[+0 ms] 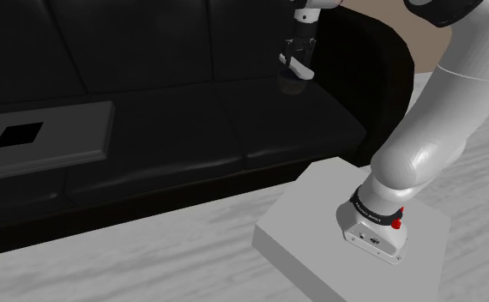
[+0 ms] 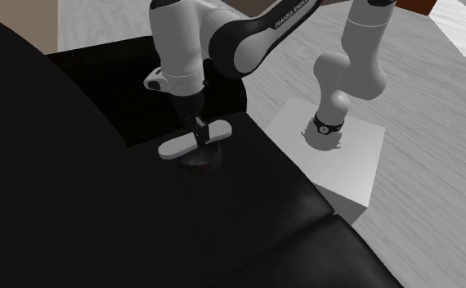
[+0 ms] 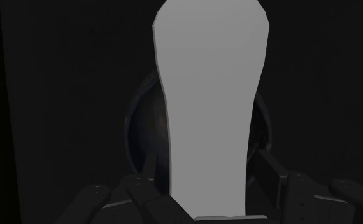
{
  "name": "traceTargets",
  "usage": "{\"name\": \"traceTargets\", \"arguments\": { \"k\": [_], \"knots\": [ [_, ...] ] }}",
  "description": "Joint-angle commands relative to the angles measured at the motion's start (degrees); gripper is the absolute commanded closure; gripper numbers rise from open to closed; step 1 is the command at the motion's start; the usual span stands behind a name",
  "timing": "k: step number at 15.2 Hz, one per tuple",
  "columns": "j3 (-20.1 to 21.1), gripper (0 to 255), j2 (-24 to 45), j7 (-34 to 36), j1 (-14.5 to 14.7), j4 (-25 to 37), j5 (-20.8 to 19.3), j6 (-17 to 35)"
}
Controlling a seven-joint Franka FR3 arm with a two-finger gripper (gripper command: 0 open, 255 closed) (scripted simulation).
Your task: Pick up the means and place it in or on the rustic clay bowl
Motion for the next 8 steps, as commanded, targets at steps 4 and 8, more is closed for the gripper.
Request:
{"name": "traceTargets", "arguments": {
  "k": [4,8],
  "knots": [
    [0.1,255,1.0,-0.1,0.0,-2.5,0.3,3.5],
    [0.1,255,1.0,-0.1,0.0,-2.5,0.3,3.5]
  ]
}}
